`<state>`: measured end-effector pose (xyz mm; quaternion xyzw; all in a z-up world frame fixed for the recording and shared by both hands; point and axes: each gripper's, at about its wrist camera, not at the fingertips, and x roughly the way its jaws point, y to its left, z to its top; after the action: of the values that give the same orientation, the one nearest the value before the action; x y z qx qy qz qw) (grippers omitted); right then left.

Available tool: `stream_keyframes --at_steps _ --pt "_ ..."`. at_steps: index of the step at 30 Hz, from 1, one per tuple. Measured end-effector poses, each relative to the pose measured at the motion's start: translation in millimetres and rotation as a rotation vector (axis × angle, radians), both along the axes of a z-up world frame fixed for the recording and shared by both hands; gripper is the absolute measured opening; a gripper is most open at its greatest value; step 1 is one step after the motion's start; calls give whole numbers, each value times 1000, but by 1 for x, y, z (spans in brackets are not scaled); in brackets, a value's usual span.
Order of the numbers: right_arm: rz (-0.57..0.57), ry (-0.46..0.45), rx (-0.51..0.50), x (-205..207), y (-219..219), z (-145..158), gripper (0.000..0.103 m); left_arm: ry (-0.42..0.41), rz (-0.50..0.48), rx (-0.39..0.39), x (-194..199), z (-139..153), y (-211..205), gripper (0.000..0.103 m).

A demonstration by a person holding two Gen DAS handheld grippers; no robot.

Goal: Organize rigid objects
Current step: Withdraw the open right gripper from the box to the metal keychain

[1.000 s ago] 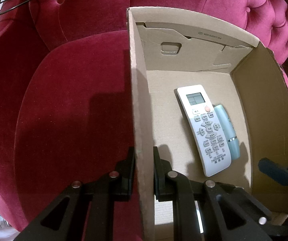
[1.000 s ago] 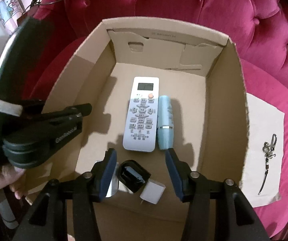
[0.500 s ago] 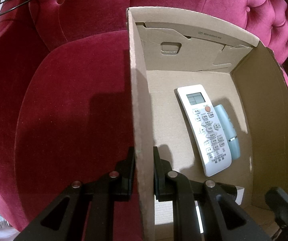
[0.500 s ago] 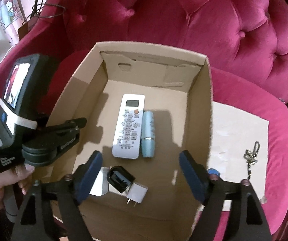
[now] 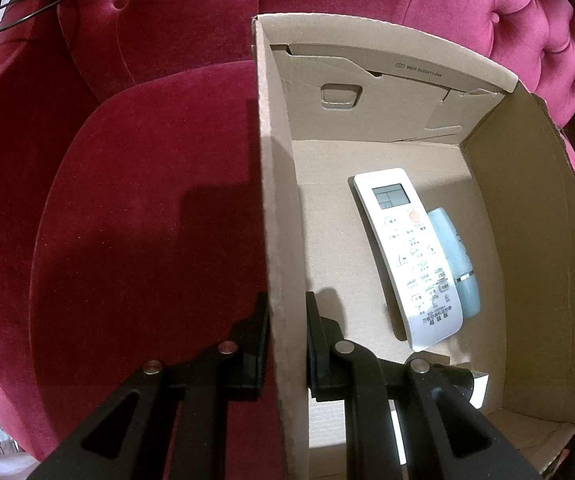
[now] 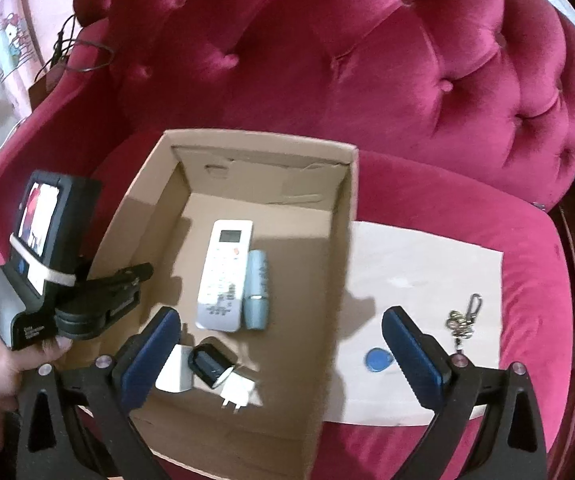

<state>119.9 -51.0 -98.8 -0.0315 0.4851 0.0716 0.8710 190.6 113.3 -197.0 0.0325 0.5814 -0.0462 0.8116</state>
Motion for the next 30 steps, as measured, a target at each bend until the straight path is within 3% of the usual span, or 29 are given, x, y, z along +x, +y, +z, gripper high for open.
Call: stream_keyframes --at_steps 13,30 --pt "-137 6 -17 5 -74 2 103 -1 -1 1 0 0 0 16" --pt "-281 86 -75 28 -160 -63 103 0 0 3 1 -1 0 16"
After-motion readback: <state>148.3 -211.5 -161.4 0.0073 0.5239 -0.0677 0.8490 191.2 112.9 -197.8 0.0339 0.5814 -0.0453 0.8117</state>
